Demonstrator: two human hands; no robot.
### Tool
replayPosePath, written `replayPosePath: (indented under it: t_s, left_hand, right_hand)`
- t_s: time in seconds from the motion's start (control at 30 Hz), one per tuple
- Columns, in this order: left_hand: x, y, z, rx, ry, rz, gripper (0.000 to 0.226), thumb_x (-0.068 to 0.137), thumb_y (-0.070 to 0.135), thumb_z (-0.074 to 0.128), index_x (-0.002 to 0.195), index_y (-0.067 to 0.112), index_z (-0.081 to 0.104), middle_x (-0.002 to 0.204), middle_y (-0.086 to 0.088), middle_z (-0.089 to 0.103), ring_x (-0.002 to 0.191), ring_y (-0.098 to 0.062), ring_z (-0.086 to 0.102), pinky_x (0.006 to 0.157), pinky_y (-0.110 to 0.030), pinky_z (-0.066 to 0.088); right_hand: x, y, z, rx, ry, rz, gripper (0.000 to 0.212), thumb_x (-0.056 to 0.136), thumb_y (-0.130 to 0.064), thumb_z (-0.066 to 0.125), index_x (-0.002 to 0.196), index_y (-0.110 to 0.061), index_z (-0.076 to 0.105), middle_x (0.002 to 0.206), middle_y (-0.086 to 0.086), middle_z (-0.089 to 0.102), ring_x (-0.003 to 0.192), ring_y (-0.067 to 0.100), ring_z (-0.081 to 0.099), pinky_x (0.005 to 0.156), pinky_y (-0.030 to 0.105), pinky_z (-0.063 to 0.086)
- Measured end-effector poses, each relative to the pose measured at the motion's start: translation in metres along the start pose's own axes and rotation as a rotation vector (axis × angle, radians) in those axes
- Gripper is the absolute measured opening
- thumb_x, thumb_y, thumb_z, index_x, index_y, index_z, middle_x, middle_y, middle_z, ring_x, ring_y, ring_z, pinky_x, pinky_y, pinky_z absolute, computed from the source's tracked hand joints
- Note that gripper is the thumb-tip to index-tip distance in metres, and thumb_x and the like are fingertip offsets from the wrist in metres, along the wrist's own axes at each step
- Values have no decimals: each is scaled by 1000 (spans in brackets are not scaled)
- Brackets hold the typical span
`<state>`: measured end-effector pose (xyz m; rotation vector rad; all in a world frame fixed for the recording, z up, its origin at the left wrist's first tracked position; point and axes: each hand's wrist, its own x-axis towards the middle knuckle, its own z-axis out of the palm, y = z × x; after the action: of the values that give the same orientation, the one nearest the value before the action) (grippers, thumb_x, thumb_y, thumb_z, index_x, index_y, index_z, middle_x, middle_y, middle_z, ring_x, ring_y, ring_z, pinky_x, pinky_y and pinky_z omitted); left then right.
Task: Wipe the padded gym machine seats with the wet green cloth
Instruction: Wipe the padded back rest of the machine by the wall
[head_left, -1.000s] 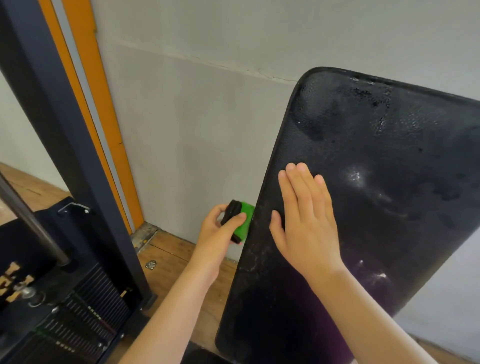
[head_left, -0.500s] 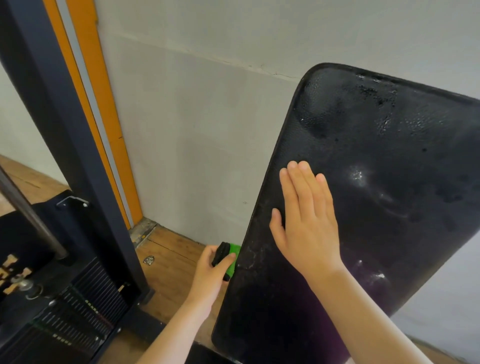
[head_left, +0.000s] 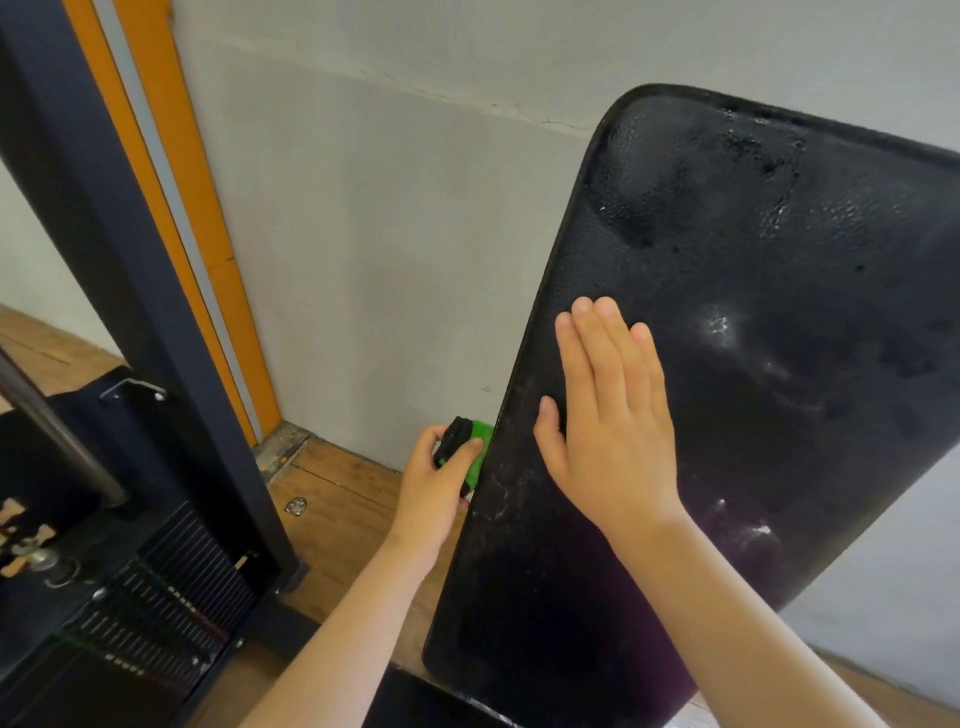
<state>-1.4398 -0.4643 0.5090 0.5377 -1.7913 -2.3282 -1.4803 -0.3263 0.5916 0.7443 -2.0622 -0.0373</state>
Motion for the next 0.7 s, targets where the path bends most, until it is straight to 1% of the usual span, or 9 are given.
replayPosePath:
  t_s: [0.1, 0.23, 0.3, 0.4, 0.47, 0.5, 0.53, 0.6, 0.7]
  left_hand:
    - [-3, -21, -6, 30, -1, -68, 17, 96, 16, 54, 111, 7, 57, 92, -5, 62, 62, 4, 63, 49, -12, 46]
    - [-9, -47, -19, 90, 3, -140, 15, 96, 17, 56, 109, 12, 58, 100, -8, 62, 77, -9, 61, 49, -10, 44]
    - [-8, -48, -22, 89, 2, -163, 15, 95, 17, 57, 109, 12, 59, 102, -8, 62, 81, -11, 60, 50, -10, 44]
    - [1, -36, -19, 81, -8, -154, 15, 94, 16, 59, 108, 12, 61, 104, -7, 65, 89, -11, 63, 55, -10, 47]
    - [6, -17, -11, 21, -23, -118, 16, 93, 18, 60, 108, 14, 62, 102, -5, 67, 89, -11, 65, 64, -16, 53]
    - [10, -6, -7, -11, -36, -89, 16, 92, 19, 61, 108, 16, 62, 100, -4, 68, 88, -13, 65, 71, -23, 55]
    - [13, 5, -2, -30, -51, -54, 16, 92, 20, 61, 108, 17, 62, 99, -4, 68, 88, -16, 65, 76, -31, 53]
    - [19, 25, 5, -49, -75, 25, 18, 92, 21, 61, 109, 14, 62, 96, -6, 66, 88, -19, 63, 78, -37, 49]
    - [27, 39, 13, -37, -89, 96, 19, 93, 22, 61, 109, 12, 62, 96, -9, 65, 88, -22, 61, 76, -39, 47]
  right_hand:
    - [0, -1, 1, -5, 2, 1, 58, 96, -21, 41, 146, 3, 25, 151, 17, 23, 143, 32, 21, 122, 43, 10]
    - [-2, 0, 1, -18, 4, -4, 58, 97, -22, 40, 147, 3, 24, 151, 17, 23, 143, 32, 21, 122, 43, 10]
    - [-2, 0, 1, -30, 6, -8, 58, 97, -22, 39, 147, 3, 24, 151, 18, 24, 143, 32, 21, 122, 43, 10]
    - [-2, 0, 2, -37, 11, -14, 58, 98, -23, 39, 147, 4, 23, 151, 18, 24, 143, 33, 21, 122, 43, 10]
    - [-1, 0, 2, -30, 19, -16, 57, 98, -22, 39, 147, 4, 24, 151, 19, 25, 142, 33, 22, 122, 43, 11]
    - [-1, 0, 2, -26, 27, -14, 57, 98, -22, 39, 147, 4, 25, 150, 19, 25, 142, 33, 23, 122, 43, 11]
    - [-1, -1, 2, -22, 32, -13, 56, 98, -21, 39, 146, 4, 25, 150, 19, 26, 142, 33, 23, 121, 43, 11]
    - [0, -1, 2, -16, 35, -11, 56, 97, -21, 39, 146, 4, 26, 150, 19, 26, 142, 33, 24, 121, 43, 11]
    - [-1, -1, 1, -13, 26, -10, 57, 96, -21, 40, 146, 4, 26, 150, 19, 26, 142, 33, 23, 121, 43, 10]
